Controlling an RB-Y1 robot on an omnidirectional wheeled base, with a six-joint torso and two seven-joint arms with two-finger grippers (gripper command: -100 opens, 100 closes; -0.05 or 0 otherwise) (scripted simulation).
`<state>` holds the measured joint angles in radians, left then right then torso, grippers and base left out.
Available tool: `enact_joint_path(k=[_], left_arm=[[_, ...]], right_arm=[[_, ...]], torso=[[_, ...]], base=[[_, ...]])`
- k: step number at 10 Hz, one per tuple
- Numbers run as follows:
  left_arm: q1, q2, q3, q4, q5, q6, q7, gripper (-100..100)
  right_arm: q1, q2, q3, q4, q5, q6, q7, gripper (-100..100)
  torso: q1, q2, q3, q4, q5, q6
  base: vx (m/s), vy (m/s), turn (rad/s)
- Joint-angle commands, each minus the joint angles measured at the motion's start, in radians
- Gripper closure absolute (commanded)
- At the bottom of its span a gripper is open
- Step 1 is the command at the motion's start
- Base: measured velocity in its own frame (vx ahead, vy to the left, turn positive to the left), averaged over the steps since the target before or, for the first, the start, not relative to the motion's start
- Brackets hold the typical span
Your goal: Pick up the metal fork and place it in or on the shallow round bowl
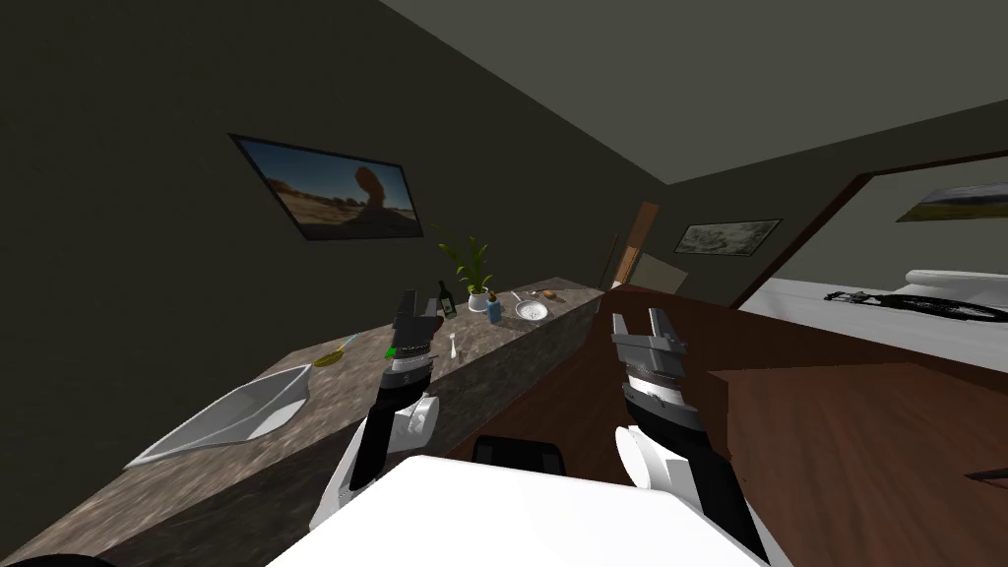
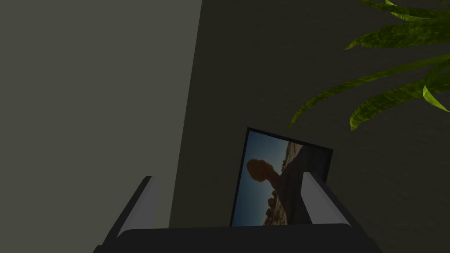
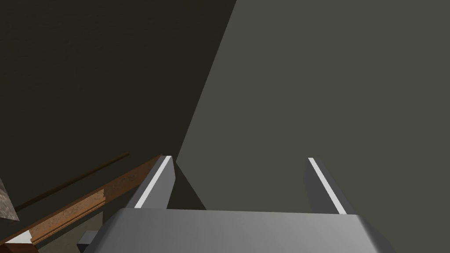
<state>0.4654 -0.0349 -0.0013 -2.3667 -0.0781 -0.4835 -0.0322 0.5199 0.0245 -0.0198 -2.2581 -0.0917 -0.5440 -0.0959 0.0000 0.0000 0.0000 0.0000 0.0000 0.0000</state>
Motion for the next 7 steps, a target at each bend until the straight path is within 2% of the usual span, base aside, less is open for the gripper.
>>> enact_joint_path(k=[1, 4, 7], left_arm=[[-0.005, 0.042, 0.002, 0.001, -0.003, 0.009, 0.002, -100], [-0.021, 0.131, 0.009, 0.006, -0.012, 0.044, 0.010, -100], [-0.041, 0.208, 0.019, 0.019, -0.023, 0.100, 0.021, -100]], right_arm=[[0.000, 0.000, 0.000, 0.000, 0.000, 0.000, 0.000, 0], [0.000, 0.000, 0.000, 0.000, 0.000, 0.000, 0.000, 0], [0.000, 0.000, 0.000, 0.000, 0.000, 0.000, 0.000, 0]], torso=[[0.000, 0.000, 0.000, 0.000, 0.000, 0.000], [-0.001, 0.002, 0.001, 0.000, 0.000, 0.000], [-0.002, 0.004, 0.003, 0.001, 0.000, 0.000]], base=[[-0.012, -0.006, 0.029], [-0.041, -0.021, 0.049], [-0.069, -0.036, 0.062]])
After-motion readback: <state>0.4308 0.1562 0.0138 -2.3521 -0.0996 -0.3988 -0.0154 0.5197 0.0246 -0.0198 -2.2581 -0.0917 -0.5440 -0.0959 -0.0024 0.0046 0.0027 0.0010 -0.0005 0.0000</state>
